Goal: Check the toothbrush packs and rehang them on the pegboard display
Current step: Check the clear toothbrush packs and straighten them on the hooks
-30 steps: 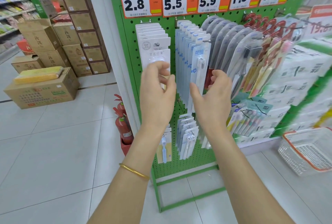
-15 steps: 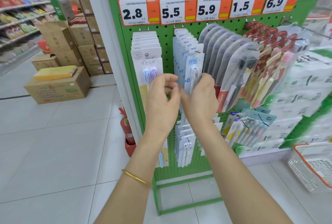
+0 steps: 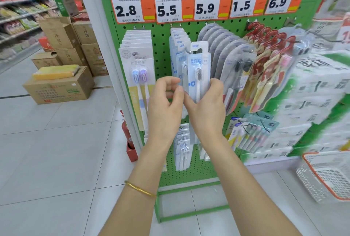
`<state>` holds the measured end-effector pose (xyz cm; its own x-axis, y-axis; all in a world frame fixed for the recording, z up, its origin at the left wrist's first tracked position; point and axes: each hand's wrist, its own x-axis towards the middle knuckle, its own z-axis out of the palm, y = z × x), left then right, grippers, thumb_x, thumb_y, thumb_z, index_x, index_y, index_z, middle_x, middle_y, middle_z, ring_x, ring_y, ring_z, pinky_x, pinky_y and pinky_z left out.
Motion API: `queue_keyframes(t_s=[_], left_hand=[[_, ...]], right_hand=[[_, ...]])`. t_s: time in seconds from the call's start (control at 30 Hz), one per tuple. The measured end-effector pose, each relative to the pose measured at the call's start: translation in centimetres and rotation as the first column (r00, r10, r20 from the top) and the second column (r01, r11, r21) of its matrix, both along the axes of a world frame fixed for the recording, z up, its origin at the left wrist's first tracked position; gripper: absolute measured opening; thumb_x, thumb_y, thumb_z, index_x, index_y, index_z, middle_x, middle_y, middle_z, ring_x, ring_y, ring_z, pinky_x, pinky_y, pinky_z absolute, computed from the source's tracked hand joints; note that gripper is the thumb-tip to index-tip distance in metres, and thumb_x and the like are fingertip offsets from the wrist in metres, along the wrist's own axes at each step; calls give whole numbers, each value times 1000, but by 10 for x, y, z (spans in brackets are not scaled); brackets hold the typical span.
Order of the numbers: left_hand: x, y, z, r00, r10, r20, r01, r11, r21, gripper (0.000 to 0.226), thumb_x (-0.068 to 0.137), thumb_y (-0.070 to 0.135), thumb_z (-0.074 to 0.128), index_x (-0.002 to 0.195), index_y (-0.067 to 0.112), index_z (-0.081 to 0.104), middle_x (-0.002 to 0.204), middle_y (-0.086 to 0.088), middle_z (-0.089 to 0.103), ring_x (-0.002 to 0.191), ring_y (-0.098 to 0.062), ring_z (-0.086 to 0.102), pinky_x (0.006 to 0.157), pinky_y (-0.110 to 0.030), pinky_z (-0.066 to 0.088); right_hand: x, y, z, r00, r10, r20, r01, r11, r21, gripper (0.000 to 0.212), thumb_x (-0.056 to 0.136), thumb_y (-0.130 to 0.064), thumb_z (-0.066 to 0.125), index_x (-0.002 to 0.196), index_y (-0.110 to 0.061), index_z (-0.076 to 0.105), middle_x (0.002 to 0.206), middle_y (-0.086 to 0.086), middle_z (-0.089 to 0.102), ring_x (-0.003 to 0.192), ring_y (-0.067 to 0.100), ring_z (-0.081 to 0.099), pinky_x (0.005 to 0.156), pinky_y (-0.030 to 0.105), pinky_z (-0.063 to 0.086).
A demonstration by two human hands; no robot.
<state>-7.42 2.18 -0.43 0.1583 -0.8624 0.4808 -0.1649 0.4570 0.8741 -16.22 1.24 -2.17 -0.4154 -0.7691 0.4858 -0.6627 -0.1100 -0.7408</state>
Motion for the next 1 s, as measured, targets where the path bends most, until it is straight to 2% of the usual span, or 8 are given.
queue_keyframes(t_s=[0.3,0.43,0.57,0.67,0.77,0.83,0.9,1.0], left_hand=[[-29,10,-6,997,-17,-75,21,999,50,12,97,16,52,99,27,57,97,9,62,89,-9,59,77,-17,48],[-53,21,-29,991,-93,-92,111,972,209,12,97,23,53,87,25,59,75,22,60,72,3,55,72,-20,47],[-84,32,-73,976,-131,-177,188,914,360,17,96,26,54,89,13,62,86,-9,60,77,-18,54,71,-37,45],[-96,37,-101,970,-53,-236,164,861,481,38,91,39,56,89,1,58,85,-7,52,75,-21,46,68,-36,37],[-104,37,-118,967,13,-255,135,821,554,33,92,44,53,79,13,55,80,-6,49,72,-17,44,69,-32,35],[-112,36,-125,981,42,-189,71,830,554,32,97,38,49,73,16,49,72,-3,47,61,-7,43,62,-22,34],[-121,39,-129,995,32,-99,22,866,499,31,99,33,46,76,14,46,68,5,42,52,3,39,53,-13,31],[-126,48,-138,991,-90,95,38,893,449,22,99,33,45,95,11,43,75,9,40,61,5,42,56,-10,33]], right_hand=[[-32,23,-13,990,142,1,-142,990,-8,58,80,-42,71,114,-8,40,106,4,50,90,27,54,67,41,46],[-60,49,-49,975,222,-10,-219,967,130,57,78,-40,73,114,-12,40,104,1,50,87,24,54,68,42,47],[-89,73,-80,950,312,25,-306,911,276,48,76,-38,74,104,-21,39,94,-7,48,81,14,51,62,33,41],[-115,86,-99,893,413,182,-451,814,366,32,85,-34,67,105,-23,44,82,-16,46,70,-2,45,61,21,38],[-138,96,-119,821,387,419,-540,765,352,14,96,-22,52,99,-10,59,79,-7,54,73,3,48,69,18,39],[-147,100,-130,779,363,511,-569,751,335,19,96,-19,52,93,-1,59,79,4,51,75,14,46,69,29,37],[-148,103,-138,749,327,576,-573,755,317,22,92,-20,54,90,2,57,76,7,47,68,15,41,62,28,33],[-145,102,-146,684,262,680,-560,786,261,26,87,-25,55,90,1,57,75,9,44,65,19,36,59,28,30]])
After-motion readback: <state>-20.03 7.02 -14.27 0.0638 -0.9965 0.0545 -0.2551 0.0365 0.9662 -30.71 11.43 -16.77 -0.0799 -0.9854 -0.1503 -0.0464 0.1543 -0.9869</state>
